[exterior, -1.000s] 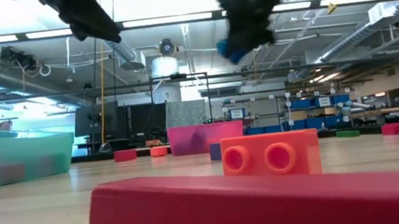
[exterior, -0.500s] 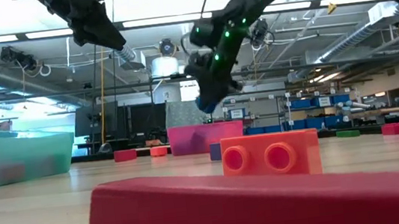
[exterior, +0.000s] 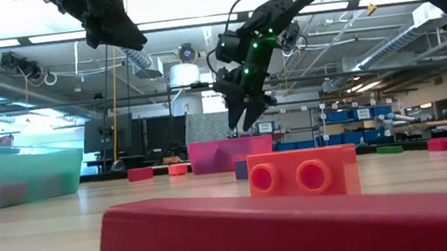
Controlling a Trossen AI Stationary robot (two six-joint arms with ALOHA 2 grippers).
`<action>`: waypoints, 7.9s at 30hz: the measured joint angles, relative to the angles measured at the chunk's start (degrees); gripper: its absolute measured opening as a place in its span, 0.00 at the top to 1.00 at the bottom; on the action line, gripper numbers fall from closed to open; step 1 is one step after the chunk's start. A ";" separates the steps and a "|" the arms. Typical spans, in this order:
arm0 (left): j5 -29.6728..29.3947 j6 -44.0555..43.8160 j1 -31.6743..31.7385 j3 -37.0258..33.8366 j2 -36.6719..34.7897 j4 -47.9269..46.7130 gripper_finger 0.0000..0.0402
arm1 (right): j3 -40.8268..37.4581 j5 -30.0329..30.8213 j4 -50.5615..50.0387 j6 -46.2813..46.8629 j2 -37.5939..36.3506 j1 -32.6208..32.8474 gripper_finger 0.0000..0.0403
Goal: Sort blocks by size
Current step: Put the green rectangle block into the transparent bin
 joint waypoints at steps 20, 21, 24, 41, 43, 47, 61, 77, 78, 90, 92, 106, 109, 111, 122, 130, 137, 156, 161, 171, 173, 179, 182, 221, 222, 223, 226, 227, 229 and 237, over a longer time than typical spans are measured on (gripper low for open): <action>-0.05 -5.06 -0.04 0.00 0.00 1.53 0.56 | -1.29 0.97 -36.59 3.46 -13.86 8.37 0.46; -0.05 -5.53 -0.04 0.00 0.00 1.68 0.56 | -2.41 1.87 -36.89 4.53 -14.63 9.67 0.46; 0.00 -7.55 -0.04 0.00 0.00 1.61 0.56 | -6.43 4.28 -35.74 7.89 -17.64 13.46 0.47; 0.78 -9.43 -0.22 0.00 0.02 1.55 0.56 | -41.64 10.86 -12.12 34.33 -44.39 15.57 0.47; 0.78 -10.99 -0.22 0.00 0.00 1.53 0.56 | -45.33 11.26 -12.03 36.16 -47.00 11.29 0.47; 0.78 -12.05 -0.22 0.00 0.00 1.49 0.56 | -51.02 12.46 -11.14 38.49 -49.76 0.49 0.47; 0.76 -12.07 -0.22 0.00 0.02 1.56 0.56 | -53.67 14.60 2.35 34.33 -38.02 -23.33 0.49; 0.72 -12.44 -0.22 0.00 0.02 1.82 0.56 | -53.42 31.24 6.80 47.96 -28.17 -20.48 0.59; 0.72 -12.44 -0.22 0.00 0.02 1.83 0.56 | -53.71 31.19 6.74 49.69 -27.45 -20.27 0.59; 0.67 -12.45 -0.22 0.00 0.02 1.74 0.56 | -53.62 23.50 7.79 49.37 -23.62 -17.40 0.61; 0.53 -12.44 -0.22 0.00 0.02 1.74 0.56 | -53.54 20.08 9.53 46.14 -23.65 -16.78 0.63; 0.15 -12.45 -0.22 0.00 0.02 1.67 0.56 | -53.64 19.45 8.67 59.36 -25.10 -9.24 0.70; 0.13 -12.46 -0.22 0.00 0.02 1.60 0.56 | -53.66 22.98 7.38 65.42 -25.11 -8.30 0.69; 0.15 -12.44 -0.22 0.00 0.02 1.59 0.56 | -53.66 25.10 7.32 66.87 -25.12 -8.11 0.67; 0.17 -10.54 -0.22 0.00 0.02 1.44 0.56 | -53.66 27.57 12.52 64.37 -25.15 -12.84 0.56; -0.72 -10.37 -0.22 0.00 0.02 1.46 0.56 | -53.66 24.76 13.79 64.28 -24.13 -17.57 0.58; -2.07 -10.27 -0.22 0.00 0.02 0.85 0.56 | -53.13 24.53 13.38 61.39 -22.00 -16.40 0.83; -2.32 -13.35 -0.21 0.00 0.02 9.52 0.56 | -53.33 22.07 19.70 37.70 -54.87 16.78 0.82; 1.38 -18.03 -0.22 0.00 0.44 15.98 0.56 | -53.32 28.95 33.34 31.05 -60.57 27.71 0.82; 15.09 -30.20 -1.90 0.02 10.85 37.78 0.56 | -53.27 29.32 57.41 18.76 -55.61 35.85 0.82; 16.16 -32.51 -2.26 0.02 13.21 44.28 0.56 | -53.27 29.10 57.94 18.94 -55.26 35.85 0.82; 15.74 -34.48 -2.32 1.48 20.03 57.76 0.56 | -53.27 28.40 59.09 18.79 -55.33 35.79 0.82; 15.78 -34.88 -2.32 4.98 24.02 57.79 0.56 | -53.27 27.18 59.68 18.89 -55.42 34.91 0.82; 32.56 -31.60 -0.03 20.92 37.25 52.40 0.86 | -53.24 20.54 55.59 19.10 -55.82 30.49 0.59; 32.89 -31.20 0.49 20.90 36.91 50.79 0.86 | -53.24 20.57 54.06 19.20 -55.97 30.33 0.57; 33.47 -30.36 1.04 20.90 36.47 49.05 0.86 | -53.24 20.72 52.51 19.34 -56.04 30.27 0.55; 33.90 -26.59 2.41 20.92 33.50 40.01 0.86 | -53.33 20.79 46.89 21.31 -56.29 30.27 0.51; 33.31 -24.84 2.57 21.01 32.24 36.49 0.86 | -53.33 20.75 44.96 22.68 -56.29 30.27 0.50; 30.04 -21.02 2.71 21.01 29.63 27.53 0.86 | -53.33 20.67 40.38 25.62 -56.31 30.29 0.50; 15.48 -15.44 -2.96 20.94 17.54 -5.29 0.86 | -53.34 20.19 25.09 36.92 -56.31 32.53 0.52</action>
